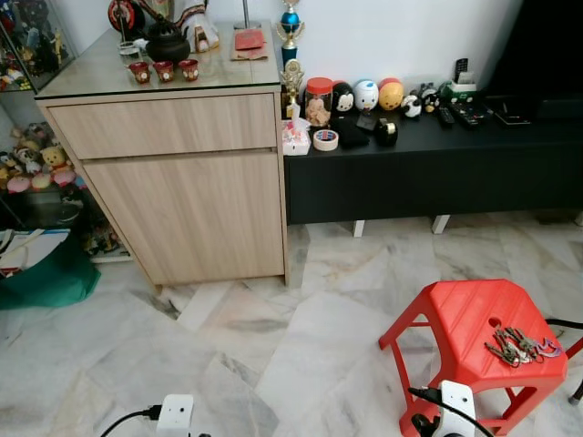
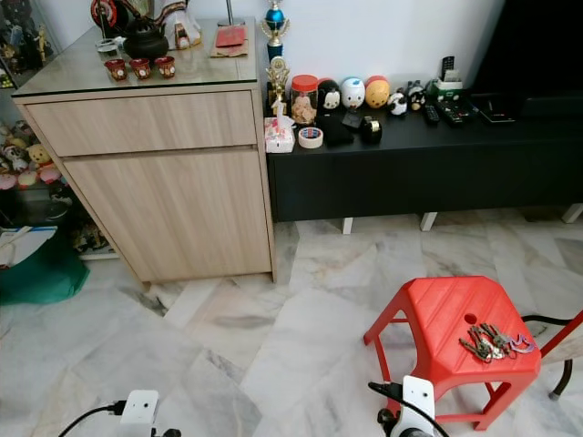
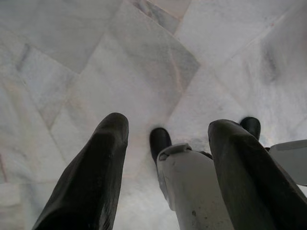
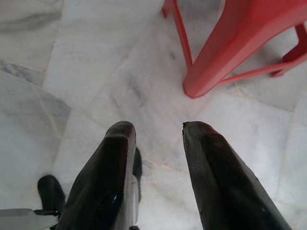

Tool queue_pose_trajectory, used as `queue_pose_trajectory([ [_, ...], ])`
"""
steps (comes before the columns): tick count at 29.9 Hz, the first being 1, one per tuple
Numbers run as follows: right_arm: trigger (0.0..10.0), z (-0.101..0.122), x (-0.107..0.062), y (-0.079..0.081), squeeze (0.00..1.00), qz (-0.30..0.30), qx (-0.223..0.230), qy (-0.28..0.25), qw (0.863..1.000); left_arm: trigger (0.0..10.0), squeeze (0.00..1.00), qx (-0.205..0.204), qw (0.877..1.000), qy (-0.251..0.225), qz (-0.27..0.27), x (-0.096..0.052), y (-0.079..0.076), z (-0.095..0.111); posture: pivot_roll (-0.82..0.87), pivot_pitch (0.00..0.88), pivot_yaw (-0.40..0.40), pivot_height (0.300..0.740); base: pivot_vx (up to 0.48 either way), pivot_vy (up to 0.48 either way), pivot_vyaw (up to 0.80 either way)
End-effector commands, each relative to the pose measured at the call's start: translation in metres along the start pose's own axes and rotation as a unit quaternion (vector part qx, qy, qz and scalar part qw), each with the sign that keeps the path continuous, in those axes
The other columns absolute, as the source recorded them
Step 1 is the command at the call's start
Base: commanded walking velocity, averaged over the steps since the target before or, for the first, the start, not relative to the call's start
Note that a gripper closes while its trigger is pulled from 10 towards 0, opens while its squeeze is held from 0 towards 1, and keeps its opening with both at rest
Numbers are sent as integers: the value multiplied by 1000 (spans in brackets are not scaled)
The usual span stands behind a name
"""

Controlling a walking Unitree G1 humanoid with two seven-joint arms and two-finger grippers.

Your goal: Hang keys on a hook

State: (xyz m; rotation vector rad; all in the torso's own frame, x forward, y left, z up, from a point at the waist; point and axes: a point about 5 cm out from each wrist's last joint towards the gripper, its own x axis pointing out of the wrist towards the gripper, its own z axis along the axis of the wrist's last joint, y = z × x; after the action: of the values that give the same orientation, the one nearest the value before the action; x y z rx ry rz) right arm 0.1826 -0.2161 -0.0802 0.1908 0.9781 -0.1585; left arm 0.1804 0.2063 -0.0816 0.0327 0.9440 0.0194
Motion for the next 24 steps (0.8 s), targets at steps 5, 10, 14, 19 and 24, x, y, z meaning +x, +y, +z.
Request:
queue_pose_trajectory([
  [5, 10000, 2, 0, -2, 0, -2, 2, -5, 1000, 10000, 0, 9, 1000, -4, -1, 0, 0, 2, 32, 0, -12, 729, 0, -373, 0],
  [10, 10000, 2, 0, -2, 0, -3, 2, -7, 1000, 10000, 0, 8, 1000, -4, -2, 0, 0, 2, 32, 0, -14, 729, 0, -374, 0],
  [14, 10000, 3, 0, -2, 0, -3, 1, -7, 1000, 10000, 0, 6, 1000, -5, -2, 0, 0, 3, 32, 0, -14, 729, 0, -373, 0],
  [19, 10000, 3, 0, -2, 0, -3, 0, -7, 1000, 10000, 0, 5, 1000, -5, -3, 0, -1, 3, 30, 0, -16, 729, 0, -374, 0],
  [24, 10000, 4, 0, -3, 0, -4, 0, -7, 1000, 10000, 0, 5, 1000, -5, -3, 0, -1, 3, 29, 0, -17, 729, 0, -374, 0],
])
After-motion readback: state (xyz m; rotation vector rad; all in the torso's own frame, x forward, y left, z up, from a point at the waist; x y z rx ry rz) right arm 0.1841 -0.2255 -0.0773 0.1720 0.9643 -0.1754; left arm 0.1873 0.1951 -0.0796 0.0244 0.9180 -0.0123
